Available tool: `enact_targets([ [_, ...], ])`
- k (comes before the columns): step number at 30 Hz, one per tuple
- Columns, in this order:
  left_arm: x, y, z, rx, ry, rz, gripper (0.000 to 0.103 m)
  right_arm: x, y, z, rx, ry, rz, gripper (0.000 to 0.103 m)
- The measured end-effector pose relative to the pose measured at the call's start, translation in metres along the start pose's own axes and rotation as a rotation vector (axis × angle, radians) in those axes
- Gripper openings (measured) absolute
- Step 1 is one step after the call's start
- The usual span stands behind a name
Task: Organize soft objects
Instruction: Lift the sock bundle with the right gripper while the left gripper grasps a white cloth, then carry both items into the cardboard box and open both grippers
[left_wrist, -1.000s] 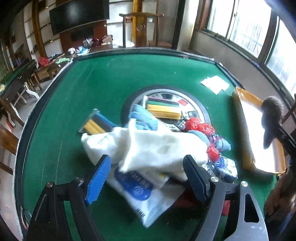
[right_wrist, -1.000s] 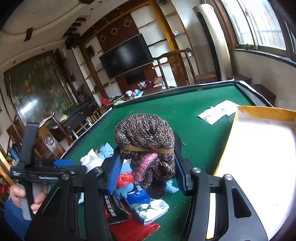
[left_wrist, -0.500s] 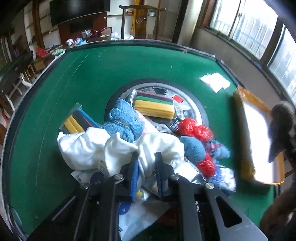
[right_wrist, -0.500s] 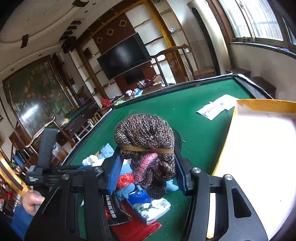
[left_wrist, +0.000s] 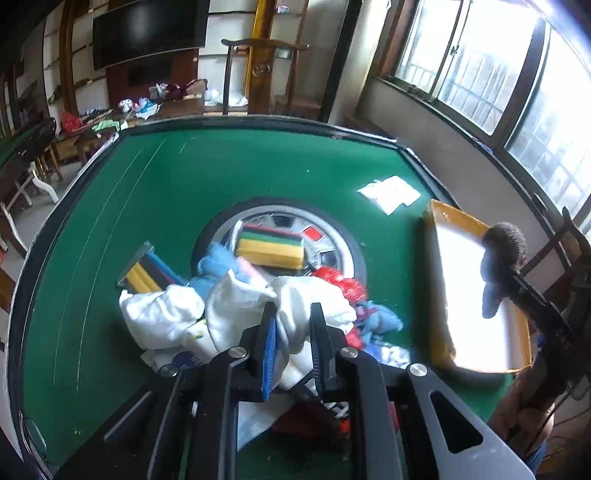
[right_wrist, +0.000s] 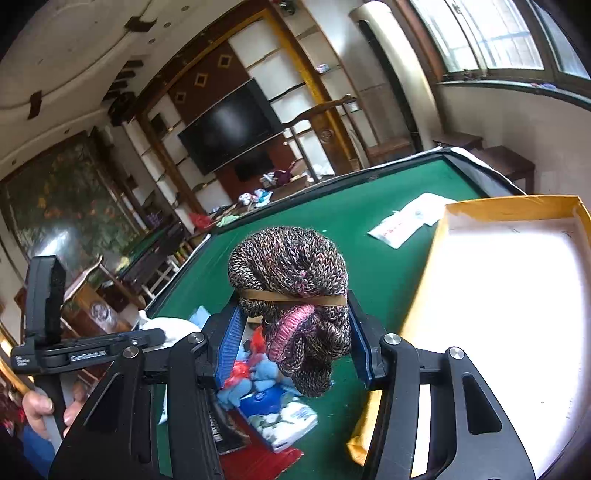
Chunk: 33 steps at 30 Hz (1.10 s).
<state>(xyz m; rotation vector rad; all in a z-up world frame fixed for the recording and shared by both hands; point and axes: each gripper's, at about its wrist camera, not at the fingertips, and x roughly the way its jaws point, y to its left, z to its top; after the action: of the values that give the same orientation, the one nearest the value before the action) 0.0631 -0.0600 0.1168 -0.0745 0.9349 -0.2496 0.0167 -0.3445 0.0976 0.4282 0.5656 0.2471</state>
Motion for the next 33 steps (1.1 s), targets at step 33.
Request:
enact_targets([
  [33,0.190,-0.261,0.075,0.174,0.159,-0.294,0.015,0.026,-0.211,0.046,0.513,0.136,-0.401,0.053],
])
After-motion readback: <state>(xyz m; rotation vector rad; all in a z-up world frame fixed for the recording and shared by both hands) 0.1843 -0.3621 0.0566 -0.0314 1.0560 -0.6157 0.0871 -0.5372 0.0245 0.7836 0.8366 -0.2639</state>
